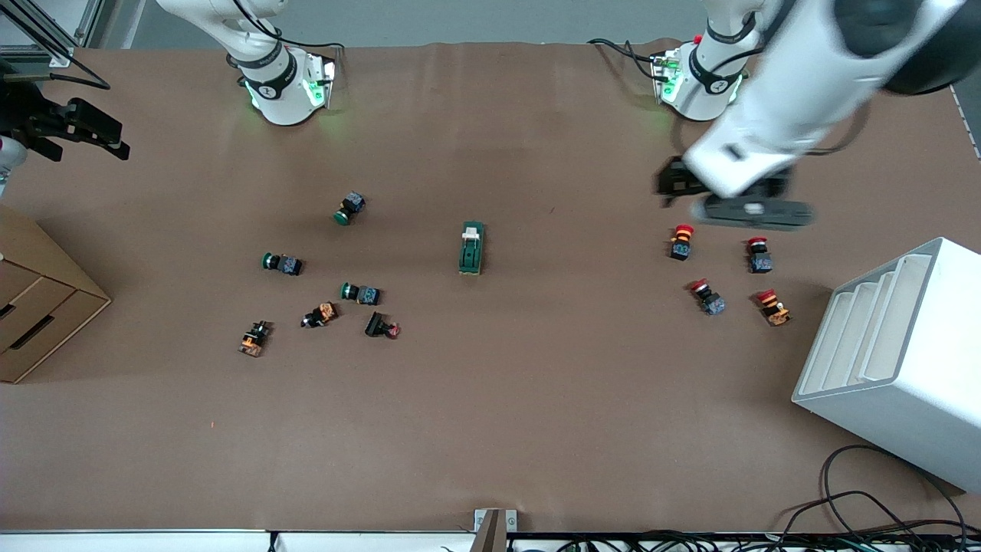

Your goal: Close load switch with both arms

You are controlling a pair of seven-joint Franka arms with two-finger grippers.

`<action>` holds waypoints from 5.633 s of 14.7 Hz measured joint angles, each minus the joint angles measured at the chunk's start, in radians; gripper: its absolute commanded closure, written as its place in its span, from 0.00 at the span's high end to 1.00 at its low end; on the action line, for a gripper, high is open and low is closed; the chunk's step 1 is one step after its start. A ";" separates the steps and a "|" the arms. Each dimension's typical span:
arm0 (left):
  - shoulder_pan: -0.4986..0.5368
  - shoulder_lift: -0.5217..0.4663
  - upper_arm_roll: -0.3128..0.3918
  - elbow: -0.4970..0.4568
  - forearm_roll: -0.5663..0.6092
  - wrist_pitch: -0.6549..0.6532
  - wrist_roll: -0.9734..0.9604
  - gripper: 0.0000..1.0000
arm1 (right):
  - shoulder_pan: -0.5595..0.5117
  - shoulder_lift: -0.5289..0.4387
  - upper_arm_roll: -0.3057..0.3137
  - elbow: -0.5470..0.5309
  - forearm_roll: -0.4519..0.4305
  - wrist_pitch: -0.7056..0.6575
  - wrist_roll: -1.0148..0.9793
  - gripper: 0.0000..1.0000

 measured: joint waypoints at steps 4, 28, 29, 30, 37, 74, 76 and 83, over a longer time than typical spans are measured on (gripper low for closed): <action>-0.170 0.024 -0.017 -0.123 0.045 0.218 -0.269 1.00 | 0.000 0.005 -0.003 0.020 0.000 0.001 0.000 1.00; -0.751 0.597 -0.019 -0.239 1.358 0.527 -1.718 0.97 | 0.458 0.401 0.002 0.017 0.076 0.374 1.426 1.00; -0.751 0.597 -0.019 -0.252 1.394 0.527 -1.738 0.97 | 0.480 0.417 0.002 0.001 0.079 0.417 1.491 1.00; -0.750 0.597 -0.018 -0.262 1.429 0.527 -1.763 0.97 | 0.500 0.434 0.001 -0.015 0.080 0.455 1.552 1.00; -0.749 0.617 -0.011 -0.293 1.641 0.501 -1.926 0.97 | 0.609 0.574 0.001 -0.039 0.089 0.655 1.909 1.00; -0.751 0.691 0.004 -0.253 1.788 0.436 -2.034 0.99 | 0.886 0.749 0.000 -0.163 0.093 0.999 1.766 1.00; -0.751 0.692 0.004 -0.252 1.788 0.435 -2.035 0.99 | 0.886 0.750 -0.001 -0.163 0.094 1.004 1.766 1.00; -0.751 0.696 0.004 -0.248 1.788 0.430 -2.037 0.99 | 0.886 0.753 -0.003 -0.163 0.095 1.020 1.766 1.00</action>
